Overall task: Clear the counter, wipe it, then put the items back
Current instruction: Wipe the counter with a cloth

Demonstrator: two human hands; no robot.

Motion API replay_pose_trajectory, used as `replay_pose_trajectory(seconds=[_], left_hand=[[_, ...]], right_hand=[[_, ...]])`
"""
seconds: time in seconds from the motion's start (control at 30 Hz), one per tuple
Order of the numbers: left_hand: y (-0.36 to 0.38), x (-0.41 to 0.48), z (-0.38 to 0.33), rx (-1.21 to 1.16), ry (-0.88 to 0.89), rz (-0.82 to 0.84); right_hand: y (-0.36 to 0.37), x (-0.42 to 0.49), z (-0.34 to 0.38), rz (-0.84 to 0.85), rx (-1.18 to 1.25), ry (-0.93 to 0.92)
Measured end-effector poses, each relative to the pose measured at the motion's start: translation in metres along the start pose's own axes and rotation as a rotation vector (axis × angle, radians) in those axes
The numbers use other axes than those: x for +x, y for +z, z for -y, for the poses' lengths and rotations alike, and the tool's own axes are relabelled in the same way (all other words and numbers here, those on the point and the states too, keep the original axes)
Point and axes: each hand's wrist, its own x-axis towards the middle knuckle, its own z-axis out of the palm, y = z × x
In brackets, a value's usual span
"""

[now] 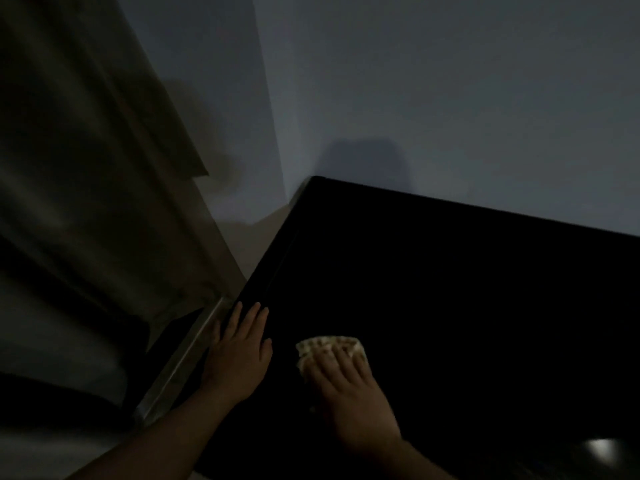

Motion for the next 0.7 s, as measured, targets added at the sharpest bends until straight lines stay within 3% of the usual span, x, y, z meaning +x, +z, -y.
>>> replay_pose_trajectory(seconds=[0.1, 0.23, 0.27, 0.33, 0.4, 0.5, 0.6, 0.63, 0.7], left_hand=[[0.003, 0.002, 0.019, -0.035, -0.042, 0.005], [0.013, 0.011, 0.035, -0.269, -0.061, 0.08], [0.015, 0.013, 0.036, -0.325, -0.071, 0.105], [0.018, 0.019, 0.037, -0.355, -0.098, 0.149], [0.014, 0.024, 0.037, -0.355, -0.115, 0.189], [0.007, 0.028, 0.039, -0.428, -0.107, 0.248], [0.009, 0.032, 0.042, -0.517, -0.126, 0.222], [0.01, 0.036, 0.043, -0.57, -0.143, 0.19], [0.01, 0.044, 0.044, -0.823, -0.186, 0.094]], right_hand=[[-0.014, 0.019, -0.037, 0.002, -0.085, 0.02], [-0.028, 0.037, -0.051, -0.065, -0.002, 0.468], [-0.022, 0.037, -0.031, -0.023, 0.027, 0.412], [-0.003, 0.03, 0.008, 0.015, -0.007, 0.116], [0.001, 0.026, 0.011, 0.065, -0.049, -0.093], [-0.019, 0.049, -0.032, 0.042, -0.157, -0.009], [-0.038, 0.08, -0.042, 0.055, -0.011, 0.384], [-0.034, 0.086, -0.024, 0.029, -0.013, 0.393], [-0.019, 0.094, 0.024, 0.042, 0.014, 0.215]])
